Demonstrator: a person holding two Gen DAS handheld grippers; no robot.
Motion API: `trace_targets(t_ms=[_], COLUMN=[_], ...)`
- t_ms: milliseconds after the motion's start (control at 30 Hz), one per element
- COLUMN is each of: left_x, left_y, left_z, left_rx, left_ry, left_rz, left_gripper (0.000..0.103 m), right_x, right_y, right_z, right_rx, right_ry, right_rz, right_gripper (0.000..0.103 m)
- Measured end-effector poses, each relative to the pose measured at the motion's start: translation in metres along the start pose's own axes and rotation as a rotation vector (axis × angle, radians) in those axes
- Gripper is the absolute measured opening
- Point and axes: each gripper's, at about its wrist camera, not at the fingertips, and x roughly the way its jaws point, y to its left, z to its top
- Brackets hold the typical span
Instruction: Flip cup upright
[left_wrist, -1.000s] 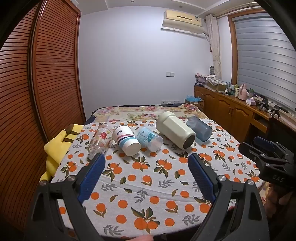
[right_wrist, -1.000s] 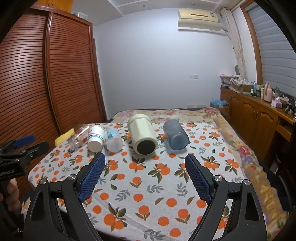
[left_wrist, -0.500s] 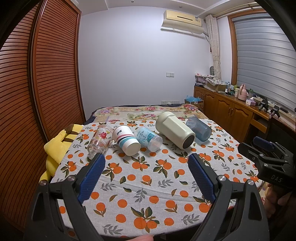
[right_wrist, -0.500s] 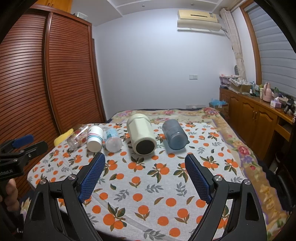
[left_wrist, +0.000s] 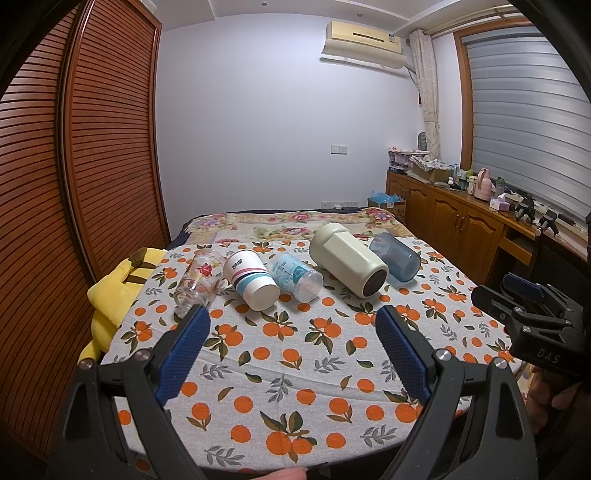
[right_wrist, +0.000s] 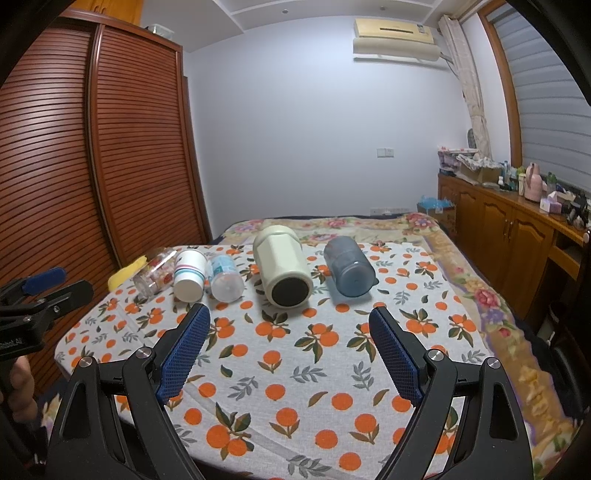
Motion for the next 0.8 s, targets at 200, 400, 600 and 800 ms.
trace_targets(t_ms=[200, 400, 600, 800], left_x=[-0.0025, -0.0023, -0.0023, -0.0023], left_y=[0.0, 0.0002, 0.0002, 0.0001], left_z=[0.0023, 0.0021, 0.002, 0.0019], left_rx=[0.0, 0.001, 0.0, 0.0], left_ry=[0.0, 0.0, -0.001, -0.001], left_rz=[0.001, 0.0, 0.0, 0.001], left_gripper=[0.092, 0.092, 0.092, 0.092], right_x=[0.0002, 0.0001, 0.0003, 0.0006], right_y=[-0.0002, 0.0, -0.0005, -0.0003], right_z=[-0.0001, 0.0, -0.0002, -0.0001], right_rx=[0.0, 0.0, 0.001, 0.002], right_ry=[0.001, 0.001, 0.001, 0.002], right_rz=[0.0, 0.0, 0.001, 0.001], right_gripper=[0.09, 0.09, 0.09, 0.09])
